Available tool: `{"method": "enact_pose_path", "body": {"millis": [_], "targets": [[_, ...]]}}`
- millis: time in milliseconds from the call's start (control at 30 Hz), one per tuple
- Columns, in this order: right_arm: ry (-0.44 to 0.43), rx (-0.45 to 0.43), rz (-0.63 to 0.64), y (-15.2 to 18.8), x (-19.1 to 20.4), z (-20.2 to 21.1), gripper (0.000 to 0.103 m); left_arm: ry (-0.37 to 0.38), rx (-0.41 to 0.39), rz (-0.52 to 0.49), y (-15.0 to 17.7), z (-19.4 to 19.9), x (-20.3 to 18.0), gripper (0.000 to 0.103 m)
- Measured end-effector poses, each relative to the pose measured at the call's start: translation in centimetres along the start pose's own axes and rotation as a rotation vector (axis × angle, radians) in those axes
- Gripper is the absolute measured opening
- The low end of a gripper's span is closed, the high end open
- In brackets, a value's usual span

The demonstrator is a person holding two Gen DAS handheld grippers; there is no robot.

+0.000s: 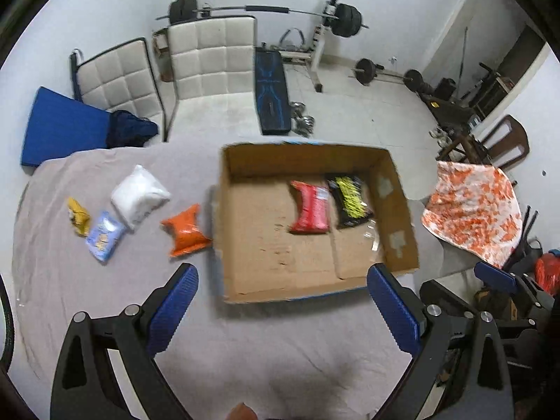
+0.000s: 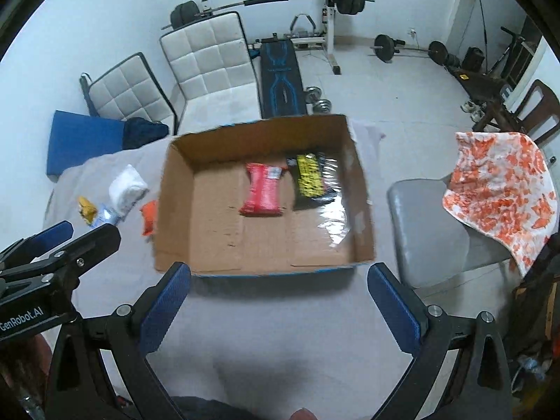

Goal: Organize soft objects
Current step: 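Grasp the blue wipes pack with the left tool while the right tool grasps the orange packet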

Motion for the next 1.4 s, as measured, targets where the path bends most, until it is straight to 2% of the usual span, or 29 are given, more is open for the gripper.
{"method": "enact_pose_path", "body": {"millis": [167,233,367,500,600,667,833,967,1067,1200,1233,1333,1400], "targets": [[-0.103,0.051,0.002,-1.2,6.8,-2.0,0.103,-0.077,-0.011,0.048,-1.4,0.9,8.1,0.099],[-0.149,0.085,0.031,-1.6,10.9,-3.8,0.103,-0.147,-0.015,0.072,-1.9,0.8,13.1,0.099],[-0.223,0.179,0.091,-1.9,18.9,-8.7,0.103,-0.230,0.038,0.108,-1.8,-1.0,20.9,0.099],[-0.201,0.273,0.142,-2.9,25.8,-15.7,0.103,-0.302,0.097,0.128,-1.1,-4.3,28.0,0.099],[-0.177,0.327,0.149,-3.4,28.5,-20.2,0.103,-0.327,0.158,0.138,-0.4,-8.0,32.3,0.099],[-0.121,0.369,0.163,-3.6,29.5,-23.7,0.102,-0.319,0.229,0.125,0.3,-11.4,34.4,0.099],[-0.008,0.459,0.170,-3.4,28.8,-30.0,0.102,-0.291,0.367,0.044,1.6,-19.0,35.9,0.099],[0.055,0.487,0.209,-3.1,29.0,-32.2,0.102,-0.263,0.445,-0.036,2.2,-23.8,35.6,0.099],[0.056,0.512,0.238,-2.8,30.1,-33.1,0.102,-0.208,0.482,-0.042,2.6,-25.7,35.1,0.099],[0.130,0.537,0.265,-2.7,30.2,-34.4,0.102,-0.176,0.514,-0.051,3.2,-27.2,34.7,0.098],[0.140,0.540,0.276,-2.6,30.4,-34.6,0.101,-0.169,0.518,-0.042,3.4,-27.4,34.8,0.091],[0.090,0.572,0.272,-2.1,31.6,-35.1,0.095,-0.169,0.520,-0.024,4.0,-27.4,35.1,0.077],[0.116,0.572,0.276,-1.8,31.5,-35.6,0.095,-0.175,0.515,-0.007,4.5,-27.3,35.5,0.071]]}}
Point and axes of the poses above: each gripper's, at about its wrist camera, not at the fingertips, and z roughly against the way its jaws point, x to its left, y to its underside, the point moved 9 cm from there along -z, roughly the way its jaws point, and after that the axes turned 2 degrees about -y, right-handed, at the moved point
